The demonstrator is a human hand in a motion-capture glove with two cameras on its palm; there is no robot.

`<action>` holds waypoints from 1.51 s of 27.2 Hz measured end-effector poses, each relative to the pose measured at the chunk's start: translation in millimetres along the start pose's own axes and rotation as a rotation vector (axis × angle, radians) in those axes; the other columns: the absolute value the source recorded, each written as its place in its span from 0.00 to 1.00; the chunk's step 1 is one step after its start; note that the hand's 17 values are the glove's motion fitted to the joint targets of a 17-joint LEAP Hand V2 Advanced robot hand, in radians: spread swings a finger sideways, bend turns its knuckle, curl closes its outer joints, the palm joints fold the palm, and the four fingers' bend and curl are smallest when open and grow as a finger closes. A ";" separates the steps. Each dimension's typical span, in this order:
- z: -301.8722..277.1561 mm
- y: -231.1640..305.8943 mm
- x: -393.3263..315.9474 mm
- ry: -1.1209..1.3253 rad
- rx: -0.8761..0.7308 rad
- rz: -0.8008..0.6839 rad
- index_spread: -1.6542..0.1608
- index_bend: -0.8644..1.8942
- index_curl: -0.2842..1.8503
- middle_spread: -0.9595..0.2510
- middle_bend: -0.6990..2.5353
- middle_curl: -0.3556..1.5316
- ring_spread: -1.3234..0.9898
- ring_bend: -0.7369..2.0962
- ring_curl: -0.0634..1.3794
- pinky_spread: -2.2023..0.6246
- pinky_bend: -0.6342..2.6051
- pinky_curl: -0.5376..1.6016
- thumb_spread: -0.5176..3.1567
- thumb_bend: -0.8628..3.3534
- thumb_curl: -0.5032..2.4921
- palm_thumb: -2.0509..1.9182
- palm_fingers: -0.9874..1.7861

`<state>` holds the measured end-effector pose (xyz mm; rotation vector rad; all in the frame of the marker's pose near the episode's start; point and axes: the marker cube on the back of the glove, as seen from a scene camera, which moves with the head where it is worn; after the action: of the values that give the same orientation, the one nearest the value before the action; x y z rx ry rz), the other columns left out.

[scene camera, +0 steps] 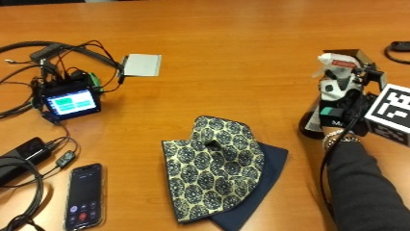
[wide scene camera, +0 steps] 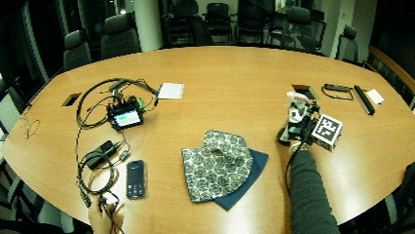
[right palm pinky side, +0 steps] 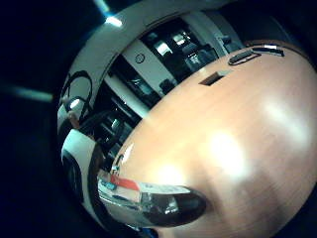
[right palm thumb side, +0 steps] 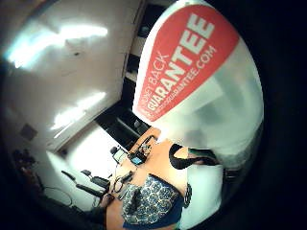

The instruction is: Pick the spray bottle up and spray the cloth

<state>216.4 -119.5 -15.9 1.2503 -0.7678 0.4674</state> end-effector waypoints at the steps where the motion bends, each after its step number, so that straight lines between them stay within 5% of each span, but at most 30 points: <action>1: 1.0 0.0 -2.2 0.005 0.004 -0.006 0.75 0.37 0.30 0.61 0.35 0.45 0.48 0.50 0.37 0.66 0.35 0.45 0.36 0.20 0.33 0.75 0.87; 9: 55.8 40.2 -34.5 -0.064 -0.123 -0.010 0.75 0.38 0.32 0.60 0.36 0.46 0.48 0.52 0.37 0.66 0.36 0.45 0.36 0.20 0.35 0.75 0.86; 19: 52.6 74.7 -36.4 -0.026 -0.312 -0.124 0.75 0.38 0.33 0.61 0.37 0.47 0.48 0.52 0.37 0.66 0.37 0.45 0.37 0.20 0.36 0.74 0.86; 41: 42.5 53.2 -147.5 0.321 -0.722 -0.747 0.75 0.38 0.36 0.61 0.38 0.47 0.48 0.53 0.37 0.66 0.37 0.45 0.37 0.20 0.37 0.74 0.85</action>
<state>69.6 -132.6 -84.1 0.6708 -0.1208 -0.2193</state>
